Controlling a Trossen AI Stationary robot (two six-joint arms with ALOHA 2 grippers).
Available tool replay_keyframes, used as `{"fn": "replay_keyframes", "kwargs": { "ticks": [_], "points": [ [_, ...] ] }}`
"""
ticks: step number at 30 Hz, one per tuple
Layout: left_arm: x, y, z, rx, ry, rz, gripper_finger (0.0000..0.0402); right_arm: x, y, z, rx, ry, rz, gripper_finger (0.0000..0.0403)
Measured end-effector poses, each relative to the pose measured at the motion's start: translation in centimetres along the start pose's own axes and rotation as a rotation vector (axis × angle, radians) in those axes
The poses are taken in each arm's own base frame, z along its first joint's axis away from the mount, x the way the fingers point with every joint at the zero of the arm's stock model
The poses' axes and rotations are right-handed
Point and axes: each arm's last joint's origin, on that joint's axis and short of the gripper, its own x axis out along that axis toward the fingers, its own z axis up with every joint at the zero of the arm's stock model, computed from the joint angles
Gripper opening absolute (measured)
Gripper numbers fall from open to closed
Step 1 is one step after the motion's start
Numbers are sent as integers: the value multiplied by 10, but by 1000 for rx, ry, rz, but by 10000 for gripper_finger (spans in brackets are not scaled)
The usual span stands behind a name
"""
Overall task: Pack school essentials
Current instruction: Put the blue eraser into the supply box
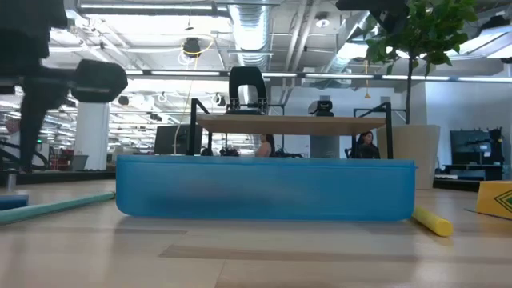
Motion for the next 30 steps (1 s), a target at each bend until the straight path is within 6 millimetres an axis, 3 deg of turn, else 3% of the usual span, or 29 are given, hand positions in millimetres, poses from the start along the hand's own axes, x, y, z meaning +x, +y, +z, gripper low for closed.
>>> {"fn": "replay_keyframes", "kwargs": {
  "ticks": [7, 12, 18, 26, 30],
  "points": [
    [12, 3, -5, -11, -11, 15, 156, 0, 0, 0, 0, 0, -1, 120],
    [24, 1, -4, 4, 9, -24, 169, 0, 0, 0, 1, 0, -1, 120],
    [35, 0, -5, 22, 56, -56, 139, 0, 0, 0, 3, 0, -1, 120],
    [35, 8, -7, -4, 49, -113, 17, 0, 0, 0, 4, 0, -1, 120],
    [33, 10, -7, -16, 39, -114, 14, 0, 0, 0, 4, -1, 0, 120]
  ]
}}
